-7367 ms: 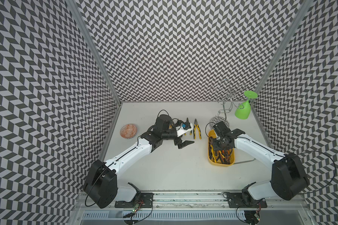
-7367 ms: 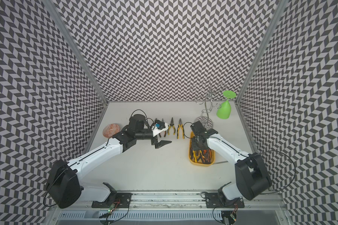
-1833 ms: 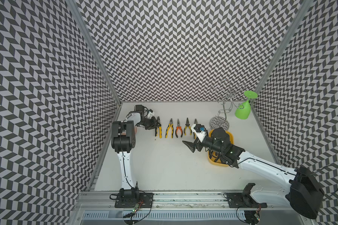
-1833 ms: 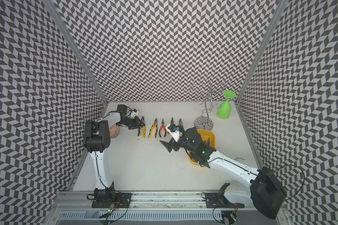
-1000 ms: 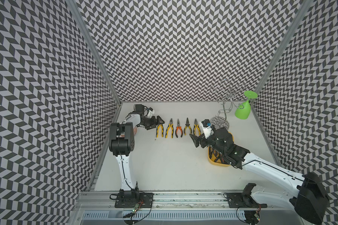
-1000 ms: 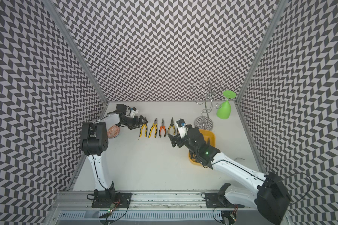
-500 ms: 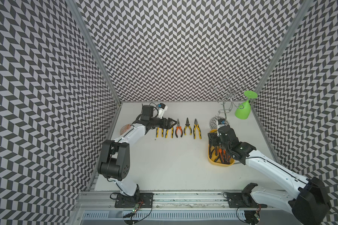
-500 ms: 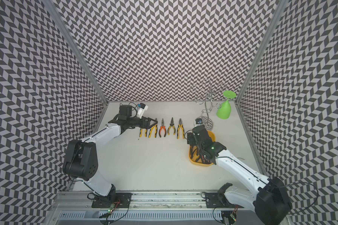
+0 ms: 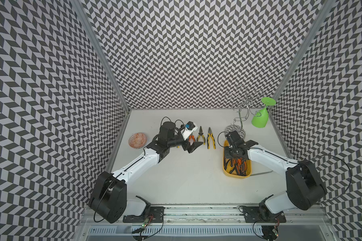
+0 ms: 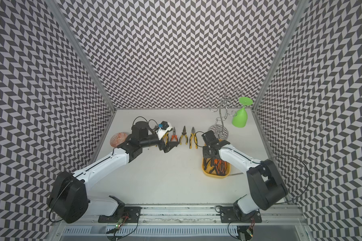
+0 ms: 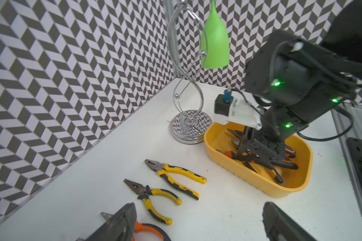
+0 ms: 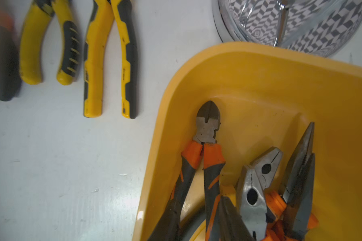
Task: Take the pliers out of the storage box
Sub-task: Pick up the pliers from the storage box.
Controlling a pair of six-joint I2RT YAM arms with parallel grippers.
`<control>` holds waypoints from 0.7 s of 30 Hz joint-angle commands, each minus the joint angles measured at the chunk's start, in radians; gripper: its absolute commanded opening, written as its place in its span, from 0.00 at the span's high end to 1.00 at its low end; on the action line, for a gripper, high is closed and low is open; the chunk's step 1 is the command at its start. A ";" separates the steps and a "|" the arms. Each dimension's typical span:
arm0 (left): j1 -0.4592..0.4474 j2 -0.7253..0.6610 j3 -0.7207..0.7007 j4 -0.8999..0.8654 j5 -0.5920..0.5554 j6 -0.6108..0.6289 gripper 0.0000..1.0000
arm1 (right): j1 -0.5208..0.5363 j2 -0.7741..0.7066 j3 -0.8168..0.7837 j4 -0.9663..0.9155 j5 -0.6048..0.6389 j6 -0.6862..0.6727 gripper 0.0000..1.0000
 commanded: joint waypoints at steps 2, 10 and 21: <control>-0.060 -0.021 0.005 -0.076 -0.034 0.141 0.02 | -0.008 0.035 0.031 -0.017 -0.017 -0.005 0.71; -0.085 -0.012 0.006 -0.063 -0.013 0.145 0.02 | -0.009 0.057 0.035 -0.039 0.042 0.004 0.65; -0.082 -0.024 -0.067 0.071 -0.008 0.088 0.02 | -0.010 0.085 0.011 -0.026 0.040 0.017 0.88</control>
